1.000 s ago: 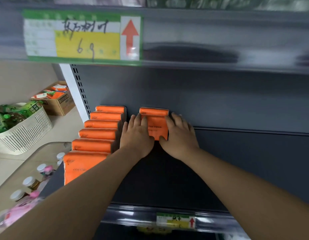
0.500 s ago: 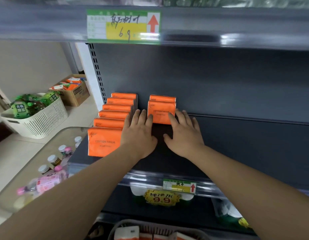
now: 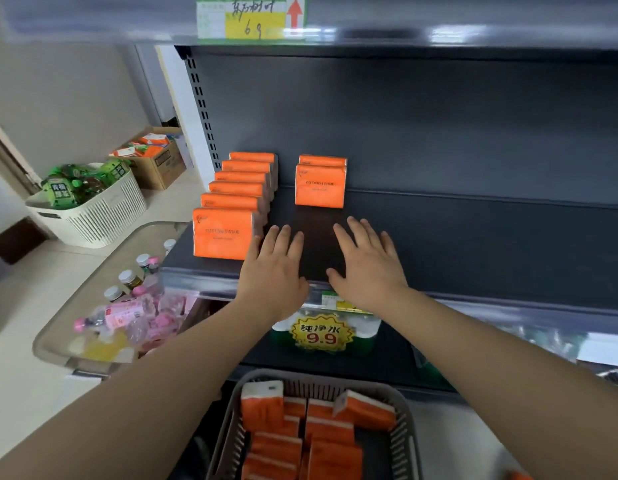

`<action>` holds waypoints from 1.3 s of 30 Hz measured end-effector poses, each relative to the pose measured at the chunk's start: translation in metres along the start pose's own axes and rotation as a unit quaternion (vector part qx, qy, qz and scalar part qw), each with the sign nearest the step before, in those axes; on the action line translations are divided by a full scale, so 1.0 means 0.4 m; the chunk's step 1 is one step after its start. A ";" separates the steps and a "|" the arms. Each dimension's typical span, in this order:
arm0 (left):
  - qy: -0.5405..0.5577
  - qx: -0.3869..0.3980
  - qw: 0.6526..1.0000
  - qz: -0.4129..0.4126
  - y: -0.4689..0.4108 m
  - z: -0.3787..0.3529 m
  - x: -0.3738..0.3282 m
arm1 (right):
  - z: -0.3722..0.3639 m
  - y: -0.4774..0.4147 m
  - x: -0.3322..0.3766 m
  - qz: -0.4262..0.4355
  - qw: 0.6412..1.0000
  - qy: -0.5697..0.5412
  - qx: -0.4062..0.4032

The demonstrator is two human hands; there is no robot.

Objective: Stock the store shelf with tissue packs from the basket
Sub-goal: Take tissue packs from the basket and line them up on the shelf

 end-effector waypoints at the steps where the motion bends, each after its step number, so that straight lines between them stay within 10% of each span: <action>1: 0.001 0.002 1.000 -0.001 0.015 -0.005 -0.004 | -0.005 0.016 0.000 0.004 1.000 -0.001 0.001; 39: 0.092 0.220 0.971 0.014 0.388 -0.451 -0.065 | -0.467 0.412 -0.160 -0.061 0.979 -0.020 0.191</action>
Point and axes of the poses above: each hand's wrist, its own y-axis away from the middle knuckle, its own z-axis out of the back of the hand, x = y × z, the point moved 3 cm from there along -y, towards the middle knuckle, and after that the axes turned 9 degrees about -z, right-handed, at the moved point
